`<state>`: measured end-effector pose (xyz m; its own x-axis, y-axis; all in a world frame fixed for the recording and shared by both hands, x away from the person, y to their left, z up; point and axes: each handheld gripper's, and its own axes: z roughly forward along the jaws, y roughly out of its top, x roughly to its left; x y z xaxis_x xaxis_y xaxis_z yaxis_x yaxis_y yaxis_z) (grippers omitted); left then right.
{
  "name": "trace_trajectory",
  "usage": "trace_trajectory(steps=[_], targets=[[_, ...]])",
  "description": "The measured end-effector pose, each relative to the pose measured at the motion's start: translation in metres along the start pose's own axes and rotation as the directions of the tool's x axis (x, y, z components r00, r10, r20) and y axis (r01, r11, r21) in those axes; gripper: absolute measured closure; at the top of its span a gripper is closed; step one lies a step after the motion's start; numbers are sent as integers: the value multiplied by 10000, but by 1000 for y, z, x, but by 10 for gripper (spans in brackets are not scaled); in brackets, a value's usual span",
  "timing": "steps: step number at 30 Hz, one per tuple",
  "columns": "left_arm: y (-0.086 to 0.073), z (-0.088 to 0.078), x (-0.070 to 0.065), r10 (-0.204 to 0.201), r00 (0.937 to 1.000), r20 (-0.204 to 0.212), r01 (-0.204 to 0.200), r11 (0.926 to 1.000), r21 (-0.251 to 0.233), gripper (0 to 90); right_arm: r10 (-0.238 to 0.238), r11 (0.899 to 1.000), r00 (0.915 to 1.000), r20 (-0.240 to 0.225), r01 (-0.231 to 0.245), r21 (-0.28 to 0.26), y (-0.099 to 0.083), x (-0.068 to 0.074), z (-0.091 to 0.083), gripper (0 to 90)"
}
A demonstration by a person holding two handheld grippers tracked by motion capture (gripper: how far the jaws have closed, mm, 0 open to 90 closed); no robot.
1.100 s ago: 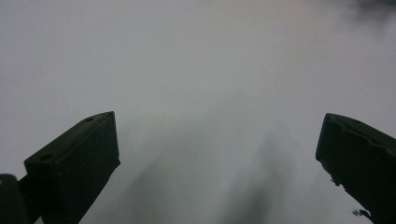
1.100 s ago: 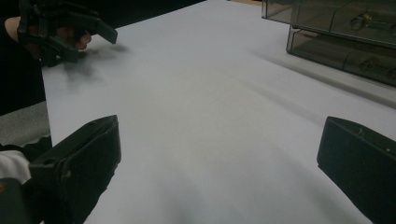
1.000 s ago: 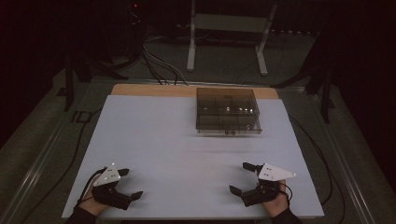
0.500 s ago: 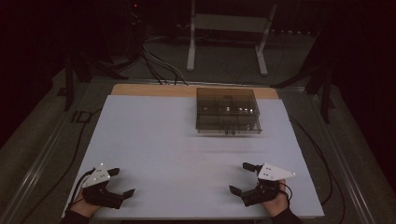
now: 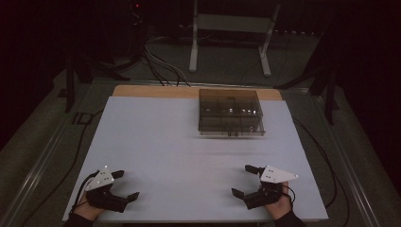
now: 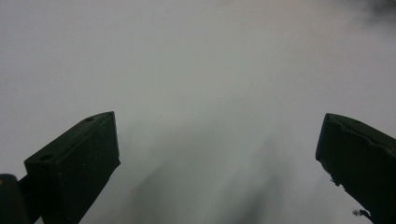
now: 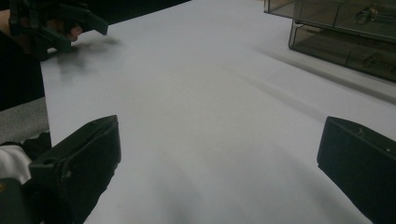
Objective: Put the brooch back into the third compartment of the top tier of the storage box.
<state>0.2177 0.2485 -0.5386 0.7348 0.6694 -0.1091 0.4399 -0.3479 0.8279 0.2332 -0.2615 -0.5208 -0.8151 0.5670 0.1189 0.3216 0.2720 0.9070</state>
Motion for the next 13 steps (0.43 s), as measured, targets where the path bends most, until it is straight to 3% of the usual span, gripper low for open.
trace_trajectory(steps=[13], targets=[[1, 2, 0, 27, 10000, 37, -27, 10000, -27, 6, -23, 9999, 10000, 16, 23, 103, 0, 0, 1, 0]])
